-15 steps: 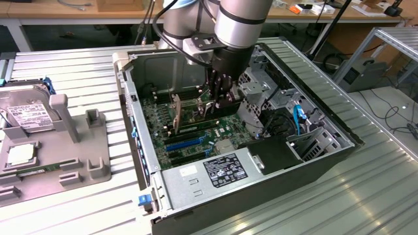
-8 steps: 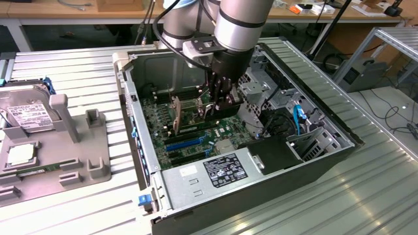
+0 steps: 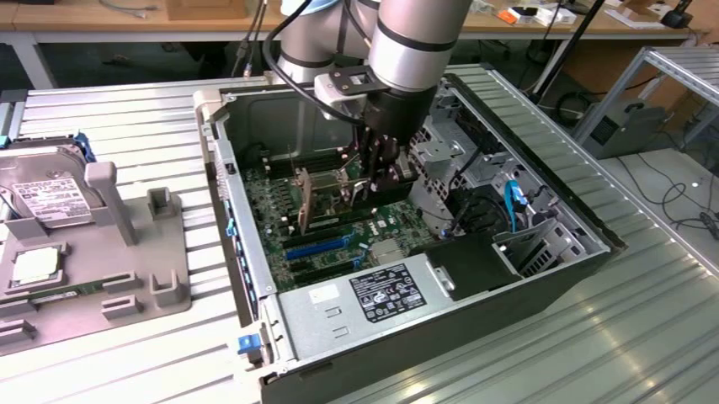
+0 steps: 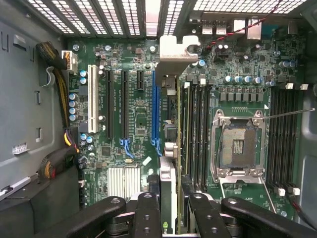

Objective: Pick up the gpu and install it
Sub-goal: 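Insert the gpu into the slot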

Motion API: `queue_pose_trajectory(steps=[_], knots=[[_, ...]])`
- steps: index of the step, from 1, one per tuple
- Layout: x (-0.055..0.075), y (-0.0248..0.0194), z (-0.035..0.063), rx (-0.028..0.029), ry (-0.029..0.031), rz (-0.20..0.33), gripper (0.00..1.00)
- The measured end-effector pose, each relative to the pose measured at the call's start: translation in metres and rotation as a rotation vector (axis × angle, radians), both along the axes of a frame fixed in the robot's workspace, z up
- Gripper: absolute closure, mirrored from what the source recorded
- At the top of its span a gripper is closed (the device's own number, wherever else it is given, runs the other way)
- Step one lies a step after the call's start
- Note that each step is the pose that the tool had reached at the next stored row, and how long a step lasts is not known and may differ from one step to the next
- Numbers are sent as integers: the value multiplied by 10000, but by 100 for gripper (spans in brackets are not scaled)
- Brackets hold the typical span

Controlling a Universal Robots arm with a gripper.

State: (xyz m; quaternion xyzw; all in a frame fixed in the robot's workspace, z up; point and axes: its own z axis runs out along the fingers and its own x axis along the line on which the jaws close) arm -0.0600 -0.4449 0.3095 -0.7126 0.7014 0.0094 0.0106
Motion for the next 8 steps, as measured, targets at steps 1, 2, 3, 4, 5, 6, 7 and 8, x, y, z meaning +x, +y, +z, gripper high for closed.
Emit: queue_pose_trajectory(steps=[1, 2, 3, 4, 5, 6, 7, 8], knots=[[0, -2, -2, -1, 0, 0, 73], [-1, -5, -6, -2, 1, 0, 73], [-1, -7, -9, -4, 0, 0, 73], [-1, -9, -14, -1, 1, 0, 73], [-2, -10, -17, -2, 1, 0, 73], [-2, -13, -23, -2, 0, 0, 73], [-2, -16, -28, -1, 0, 0, 73], [-2, -18, -32, -2, 1, 0, 73]])
